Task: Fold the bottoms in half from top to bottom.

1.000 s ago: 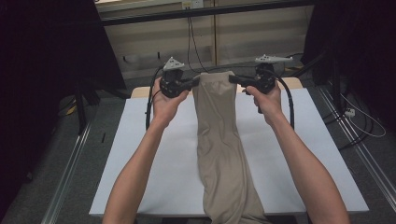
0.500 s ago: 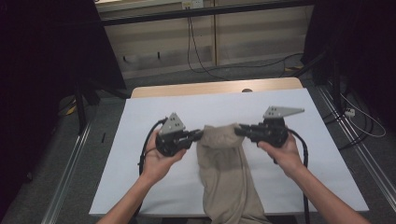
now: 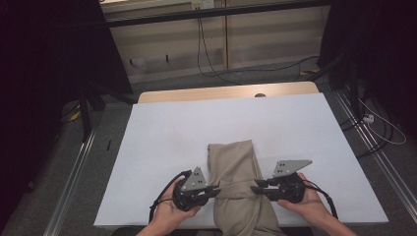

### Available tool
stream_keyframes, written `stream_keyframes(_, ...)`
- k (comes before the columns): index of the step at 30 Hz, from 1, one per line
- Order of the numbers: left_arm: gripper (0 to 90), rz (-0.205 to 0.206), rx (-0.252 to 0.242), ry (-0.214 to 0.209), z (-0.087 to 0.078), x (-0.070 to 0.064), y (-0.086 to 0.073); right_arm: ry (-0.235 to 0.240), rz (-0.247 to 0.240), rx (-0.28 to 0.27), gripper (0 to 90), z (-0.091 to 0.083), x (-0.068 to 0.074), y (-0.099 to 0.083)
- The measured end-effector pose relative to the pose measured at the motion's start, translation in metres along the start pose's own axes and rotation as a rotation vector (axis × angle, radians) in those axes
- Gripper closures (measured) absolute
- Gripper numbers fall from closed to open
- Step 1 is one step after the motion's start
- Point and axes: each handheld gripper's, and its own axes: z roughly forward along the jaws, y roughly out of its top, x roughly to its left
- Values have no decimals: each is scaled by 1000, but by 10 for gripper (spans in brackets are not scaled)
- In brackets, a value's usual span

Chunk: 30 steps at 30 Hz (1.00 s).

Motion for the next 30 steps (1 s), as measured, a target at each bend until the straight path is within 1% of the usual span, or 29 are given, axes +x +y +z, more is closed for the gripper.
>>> stream_keyframes(1, 847, 3, 1, -1, 0, -2, -1, 5, 1, 11, 730, 1, 2, -1)
stream_keyframes(3, 824, 19, 12, 5, -2, -7, -3, 1, -10, 27, 682, 0, 5, -3)
stream_keyframes(4, 804, 15, 8, -8, -2, -9, -5, 5, -8, 33, 653, -1, 7, -4)
stream_keyframes(5, 778, 18, 11, -11, -2, -12, -6, 12, -6, 39, 648, -3, 8, -6)
stream_keyframes(6, 745, 30, 13, -19, -4, -13, -6, 14, -18, 48, 642, -5, 10, -9)
stream_keyframes(7, 704, 32, 13, -28, -4, -15, -6, 27, -21, 51, 629, -7, 13, -10)
stream_keyframes(8, 664, 28, 2, -33, -6, -18, -6, 38, -19, 50, 604, -10, 16, -12)
stream_keyframes(9, 642, 19, -14, -25, -8, -19, -5, 43, -15, 45, 579, -12, 18, -12)
stream_keyframes(10, 628, 19, -14, -25, -8, -19, -5, 43, -15, 45, 579, -12, 18, -12)
stream_keyframes(11, 628, 5, -28, -20, -10, -20, -3, 55, -15, 40, 566, -15, 20, -12)
stream_keyframes(12, 631, -24, -71, -29, -13, -20, -1, 69, 0, 12, 538, -18, 22, -9)
stream_keyframes(13, 630, -31, -78, -33, -15, -18, 1, 71, 5, -1, 536, -19, 22, -7)
stream_keyframes(14, 619, -39, -88, -32, -15, -17, 4, 84, 12, -19, 539, -20, 22, -4)
stream_keyframes(15, 600, -39, -88, -32, -15, -17, 4, 86, 15, -32, 545, -20, 21, -1)
stream_keyframes(16, 596, -50, -96, -32, -15, -16, 6, 82, 20, -48, 568, -20, 20, 2)
stream_keyframes(17, 596, -48, -101, -30, -14, -15, 8, 82, 20, -48, 568, -20, 20, 2)
stream_keyframes(18, 567, -53, -105, -22, -13, -13, 9, 66, 34, -61, 606, -18, 15, 8)
stream_keyframes(19, 550, -60, -98, -19, -11, -11, 11, 40, 44, -56, 622, -16, 12, 10)
stream_keyframes(20, 550, -66, -92, -22, -5, -9, 14, 30, 47, -46, 631, -13, 9, 11)
stream_keyframes(21, 548, -68, -90, -21, -2, -7, 15, 34, 48, -31, 646, -10, 7, 12)
stream_keyframes(22, 542, -68, -90, -21, -2, -7, 15, 23, 51, -20, 650, -6, 5, 13)
stream_keyframes(23, 545, -78, -84, -12, 4, -4, 17, 12, 62, -9, 668, -3, 3, 13)
stream_keyframes(24, 545, -81, -80, -13, 7, -2, 18, 9, 66, 9, 685, 1, 1, 12)
stream_keyframes(25, 545, -81, -83, -17, 9, -2, 19, -7, 65, 21, 691, 4, 0, 12)
stream_keyframes(26, 546, -84, -89, -8, 10, -1, 20, -2, 73, 36, 704, 7, -1, 10)
stream_keyframes(27, 549, -84, -89, -8, 10, -1, 20, -2, 73, 36, 704, 7, -1, 10)
stream_keyframes(28, 553, -77, -64, -3, 15, -2, 21, 20, 76, 72, 802, 11, 0, 7)
stream_keyframes(29, 557, -77, -64, -3, 15, -2, 21, 11, 62, 87, 829, 11, 2, 6)
stream_keyframes(30, 562, -62, -32, 1, 19, -4, 19, -1, 52, 92, 842, 10, 4, 5)
